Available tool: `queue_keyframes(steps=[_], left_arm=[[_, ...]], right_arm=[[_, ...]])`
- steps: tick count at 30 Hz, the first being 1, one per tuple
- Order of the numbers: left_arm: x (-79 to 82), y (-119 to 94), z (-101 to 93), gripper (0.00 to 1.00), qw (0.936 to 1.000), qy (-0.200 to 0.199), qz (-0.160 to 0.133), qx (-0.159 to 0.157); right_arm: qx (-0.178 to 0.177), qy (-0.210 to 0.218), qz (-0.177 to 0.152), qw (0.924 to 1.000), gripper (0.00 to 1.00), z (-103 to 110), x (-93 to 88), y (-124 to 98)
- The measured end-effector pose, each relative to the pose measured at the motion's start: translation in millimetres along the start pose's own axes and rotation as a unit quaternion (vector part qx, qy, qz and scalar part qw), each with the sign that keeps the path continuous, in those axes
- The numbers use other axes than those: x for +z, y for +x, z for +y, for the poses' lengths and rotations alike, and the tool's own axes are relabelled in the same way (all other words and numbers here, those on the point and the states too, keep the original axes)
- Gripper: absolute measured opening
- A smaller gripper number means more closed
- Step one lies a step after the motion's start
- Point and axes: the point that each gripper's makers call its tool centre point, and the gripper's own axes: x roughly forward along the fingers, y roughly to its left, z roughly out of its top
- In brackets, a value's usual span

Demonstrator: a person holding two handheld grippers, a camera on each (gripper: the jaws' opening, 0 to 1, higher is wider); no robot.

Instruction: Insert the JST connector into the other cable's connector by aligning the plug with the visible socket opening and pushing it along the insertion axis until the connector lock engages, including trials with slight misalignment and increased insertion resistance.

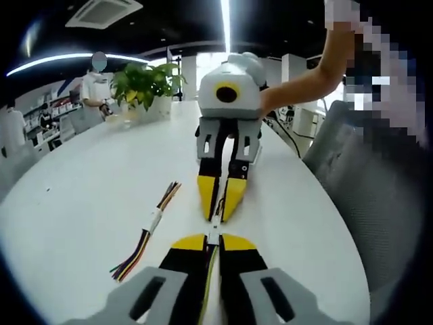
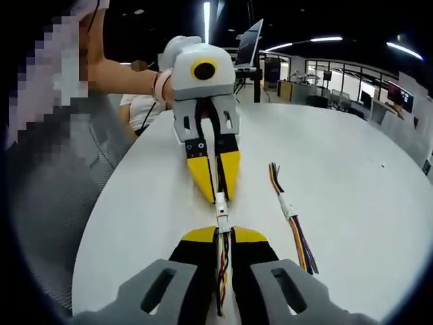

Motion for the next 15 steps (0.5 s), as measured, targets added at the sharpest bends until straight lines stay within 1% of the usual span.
queue_keyframes(steps=[4,7,12,13,15], left_arm=[[1.9,-0.8,2.2,0.0,1.0,-0.002,-0.008,0.002],[4.2,-1.8,3.4,0.0,0.9998,-0.011,-0.017,0.001],[3.8,-0.6,0.2,0.0,0.9999,0.0,-0.012,-0.005],[3.4,-0.7,-0.6,0.0,0.9999,0.005,-0.011,-0.006],[2.8,-1.0,-1.7,0.0,0.9999,0.006,-0.011,-0.009]], right_arm=[[-0.002,0.017,-0.017,0.9997,0.04,-2.5,2.8,-3.5],[-0.004,0.024,-0.025,0.9994,0.04,-3.1,4.2,-5.5],[-0.001,0.016,-0.012,0.9998,0.04,-0.3,1.9,-3.2],[0.0,0.018,-0.013,0.9997,0.04,-0.1,2.3,-3.0],[0.003,0.036,-0.011,0.9993,0.04,1.2,0.9,-2.5]])
